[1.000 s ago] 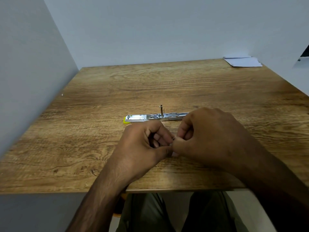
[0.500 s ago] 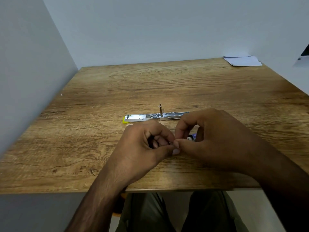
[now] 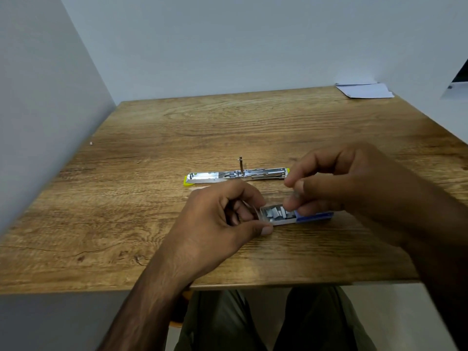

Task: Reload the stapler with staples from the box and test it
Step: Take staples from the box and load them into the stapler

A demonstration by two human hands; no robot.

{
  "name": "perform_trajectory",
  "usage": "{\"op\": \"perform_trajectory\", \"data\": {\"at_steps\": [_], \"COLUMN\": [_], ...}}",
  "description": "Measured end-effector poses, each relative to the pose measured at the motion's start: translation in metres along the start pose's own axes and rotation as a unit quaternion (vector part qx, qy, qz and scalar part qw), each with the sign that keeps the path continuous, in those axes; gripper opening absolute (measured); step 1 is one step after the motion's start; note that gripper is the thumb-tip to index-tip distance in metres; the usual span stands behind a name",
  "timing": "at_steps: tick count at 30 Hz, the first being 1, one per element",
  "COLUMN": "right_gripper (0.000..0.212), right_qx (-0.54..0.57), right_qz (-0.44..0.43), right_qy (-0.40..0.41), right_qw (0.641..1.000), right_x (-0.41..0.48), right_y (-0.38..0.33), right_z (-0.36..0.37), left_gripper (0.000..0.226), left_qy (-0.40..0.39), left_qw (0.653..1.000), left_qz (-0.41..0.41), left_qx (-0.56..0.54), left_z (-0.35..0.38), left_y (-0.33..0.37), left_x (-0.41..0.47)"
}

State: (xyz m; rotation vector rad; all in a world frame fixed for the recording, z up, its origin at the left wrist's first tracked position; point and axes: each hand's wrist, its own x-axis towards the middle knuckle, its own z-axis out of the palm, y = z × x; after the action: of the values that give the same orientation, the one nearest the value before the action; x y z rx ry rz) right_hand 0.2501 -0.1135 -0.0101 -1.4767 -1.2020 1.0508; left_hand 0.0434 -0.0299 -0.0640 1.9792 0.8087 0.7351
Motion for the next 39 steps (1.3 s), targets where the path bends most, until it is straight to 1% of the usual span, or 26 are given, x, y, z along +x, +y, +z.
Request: {"op": "perform_trajectory", "data": {"at_steps": [3,6,10,13,16,18,20,25,31,39], "right_gripper": [0.013,0.011,0.017,0.019,0.021,0.016,0.014,0.016,0.016,0.014], "right_qx": [0.007,-0.003,-0.048,-0.091,-0.161,-0.193,-0.223,-0.228,-0.201,-0.209], "right_qz": [0.029,0.013,-0.024,-0.006,0.023,0.038,0.045,0.042,0.025,0.029], "right_qy": [-0.023,-0.008,0.035,0.082,0.098,0.094,0.092,0.078,0.055,0.031], "right_qw": [0.999,1.000,0.998,0.992,0.982,0.976,0.970,0.970,0.978,0.977], "right_x": [-0.001,-0.004,-0.012,-0.018,-0.024,-0.024,-0.023,-0.019,-0.013,-0.008], "right_y": [0.007,0.008,0.006,0.009,0.013,0.015,0.018,0.021,0.024,0.023], "right_z": [-0.001,-0.008,-0.022,-0.036,-0.042,-0.042,-0.040,-0.034,-0.023,-0.014], "left_gripper": [0.033,0.032,0.033,0.034,0.036,0.035,0.029,0.018,0.021,0.029], "left_qy": [0.004,0.003,0.005,0.010,0.014,0.017,0.022,0.008,-0.011,0.008], "left_qw": [1.000,1.000,1.000,1.000,1.000,1.000,1.000,1.000,1.000,1.000], "left_qz": [0.002,0.002,0.005,0.013,0.009,0.002,0.003,0.023,0.021,-0.019], "left_qx": [0.007,0.010,0.004,-0.002,-0.013,-0.017,-0.011,0.016,0.019,-0.016], "left_z": [0.001,0.001,0.001,0.003,0.003,0.003,0.003,0.004,0.002,0.005], "left_y": [0.000,0.002,0.002,0.001,0.000,-0.001,-0.002,0.003,0.006,0.008], "left_x": [0.001,0.000,-0.001,0.000,0.001,0.001,0.001,0.002,0.002,0.001]}}
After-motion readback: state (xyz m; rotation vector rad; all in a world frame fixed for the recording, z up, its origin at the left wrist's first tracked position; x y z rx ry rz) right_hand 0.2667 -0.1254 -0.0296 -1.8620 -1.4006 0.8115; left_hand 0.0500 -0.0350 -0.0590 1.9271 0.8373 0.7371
